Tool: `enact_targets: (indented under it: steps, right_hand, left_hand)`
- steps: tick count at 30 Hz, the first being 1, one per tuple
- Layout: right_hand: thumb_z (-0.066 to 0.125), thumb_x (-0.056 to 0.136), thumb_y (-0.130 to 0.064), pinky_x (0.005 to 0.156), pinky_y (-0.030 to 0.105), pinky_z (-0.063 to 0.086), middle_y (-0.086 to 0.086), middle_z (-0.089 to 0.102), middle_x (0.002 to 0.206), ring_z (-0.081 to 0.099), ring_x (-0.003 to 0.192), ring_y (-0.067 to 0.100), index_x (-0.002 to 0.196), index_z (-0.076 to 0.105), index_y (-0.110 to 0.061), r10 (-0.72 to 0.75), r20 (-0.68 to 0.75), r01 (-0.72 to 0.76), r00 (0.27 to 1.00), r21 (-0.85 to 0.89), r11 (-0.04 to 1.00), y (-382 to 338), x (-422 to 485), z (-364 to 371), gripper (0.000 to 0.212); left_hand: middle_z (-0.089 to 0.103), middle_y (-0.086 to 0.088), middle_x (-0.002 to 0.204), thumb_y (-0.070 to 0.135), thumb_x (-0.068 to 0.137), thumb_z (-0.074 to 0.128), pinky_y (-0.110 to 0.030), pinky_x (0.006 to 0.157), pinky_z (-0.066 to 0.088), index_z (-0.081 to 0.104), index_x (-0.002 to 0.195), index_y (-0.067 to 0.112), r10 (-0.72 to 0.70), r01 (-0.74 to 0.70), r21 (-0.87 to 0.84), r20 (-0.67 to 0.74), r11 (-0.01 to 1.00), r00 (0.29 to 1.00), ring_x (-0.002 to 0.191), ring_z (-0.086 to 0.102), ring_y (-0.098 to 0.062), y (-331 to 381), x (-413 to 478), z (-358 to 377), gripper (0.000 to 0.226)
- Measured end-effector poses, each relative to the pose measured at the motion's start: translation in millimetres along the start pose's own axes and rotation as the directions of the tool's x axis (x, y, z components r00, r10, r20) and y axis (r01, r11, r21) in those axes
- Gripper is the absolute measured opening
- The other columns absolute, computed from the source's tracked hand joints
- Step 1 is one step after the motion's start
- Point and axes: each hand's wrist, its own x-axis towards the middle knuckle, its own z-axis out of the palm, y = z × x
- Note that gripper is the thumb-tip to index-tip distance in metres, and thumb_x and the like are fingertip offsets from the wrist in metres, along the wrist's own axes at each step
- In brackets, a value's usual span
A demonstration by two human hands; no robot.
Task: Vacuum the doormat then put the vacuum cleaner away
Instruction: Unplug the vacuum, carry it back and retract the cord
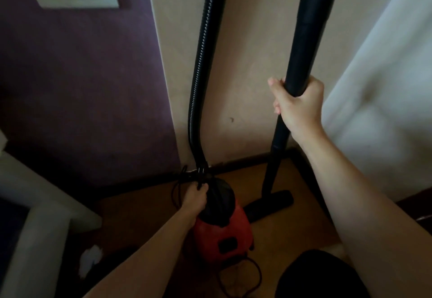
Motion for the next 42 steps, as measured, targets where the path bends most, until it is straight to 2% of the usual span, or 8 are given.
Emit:
enact_targets:
  steps: [2,8,13,16,20,27,32,42]
  right_hand:
    - [0.074,0.090,-0.020,0.048,0.030,0.046,0.001,0.053,0.055,0.054,0.043,0.015,0.072,0.053,-0.020,-0.006,0.007,0.006,1.000,0.011,1.000,0,-1,2,0.028]
    - [0.074,0.090,-0.020,0.050,0.033,0.048,0.000,0.052,0.054,0.054,0.045,0.018,0.069,0.053,-0.023,-0.030,0.008,0.030,1.000,0.013,0.999,-1,-2,5,0.030]
    - [0.074,0.090,-0.019,0.050,0.033,0.048,0.002,0.053,0.056,0.055,0.046,0.018,0.070,0.053,-0.023,-0.008,0.013,0.008,1.000,0.010,1.000,0,-3,3,0.029]
    - [0.073,0.090,-0.018,0.050,0.039,0.048,0.009,0.052,0.058,0.054,0.047,0.022,0.070,0.053,-0.018,-0.007,0.019,0.007,1.000,0.014,1.000,-1,-4,2,0.029]
    - [0.073,0.088,-0.024,0.051,0.048,0.050,0.026,0.053,0.062,0.056,0.053,0.038,0.073,0.054,0.000,-0.018,0.021,0.017,1.000,0.017,1.000,2,-5,4,0.034]
    - [0.070,0.080,-0.039,0.049,0.050,0.046,0.033,0.052,0.066,0.054,0.057,0.046,0.074,0.054,0.006,-0.056,-0.014,0.056,0.998,-0.022,0.998,6,-9,3,0.048]
    - [0.074,0.081,-0.031,0.049,0.044,0.049,0.021,0.054,0.062,0.056,0.056,0.040,0.067,0.052,-0.018,-0.079,-0.070,0.075,0.994,-0.058,0.996,-1,-15,-3,0.029]
    - [0.072,0.080,-0.014,0.051,0.038,0.044,0.017,0.052,0.061,0.054,0.057,0.037,0.066,0.052,-0.013,-0.028,-0.187,0.021,0.982,-0.038,0.999,-66,13,-21,0.024]
  left_hand:
    - [0.060,-0.018,0.125,0.036,0.104,0.045,-0.043,0.095,0.052,0.043,0.140,0.008,-0.049,0.049,-0.011,-0.007,0.999,0.999,0.113,0.062,-0.033,-11,-1,7,0.045]
    - [0.051,-0.012,0.146,0.048,0.103,0.040,-0.039,0.109,0.044,0.040,0.150,0.011,-0.059,0.056,0.038,0.087,0.998,0.994,0.130,0.052,-0.030,-16,0,24,0.060]
    - [0.073,-0.014,0.096,0.039,0.102,0.049,-0.044,0.078,0.059,0.049,0.138,0.008,-0.115,0.142,-0.242,0.121,0.960,0.986,0.075,0.070,-0.028,-17,1,38,0.047]
    - [0.067,-0.012,0.082,0.033,0.099,0.059,-0.040,0.064,0.059,0.059,0.119,0.003,-0.152,0.193,-0.429,0.128,0.883,0.980,0.063,0.067,-0.027,-15,1,41,0.037]
    - [0.054,-0.005,0.061,0.024,0.093,0.069,-0.030,0.048,0.051,0.061,0.094,0.005,-0.172,0.195,-0.439,0.093,0.877,0.981,0.046,0.049,-0.018,-11,0,47,0.021]
    - [0.049,-0.006,0.054,0.005,0.093,0.061,-0.027,0.042,0.039,0.054,0.075,0.012,-0.115,0.092,-0.293,-0.061,0.952,0.992,0.040,0.041,-0.017,-13,-13,57,0.020]
    - [0.049,-0.007,0.057,0.007,0.094,0.062,-0.027,0.042,0.040,0.056,0.082,0.009,-0.061,0.046,-0.195,-0.073,0.980,0.995,0.039,0.041,-0.016,3,-27,42,0.013]
    - [0.052,-0.004,0.057,0.005,0.091,0.064,-0.027,0.043,0.040,0.059,0.086,0.004,0.036,-0.045,-0.125,-0.076,0.991,0.997,0.039,0.043,-0.013,78,-84,13,0.007]
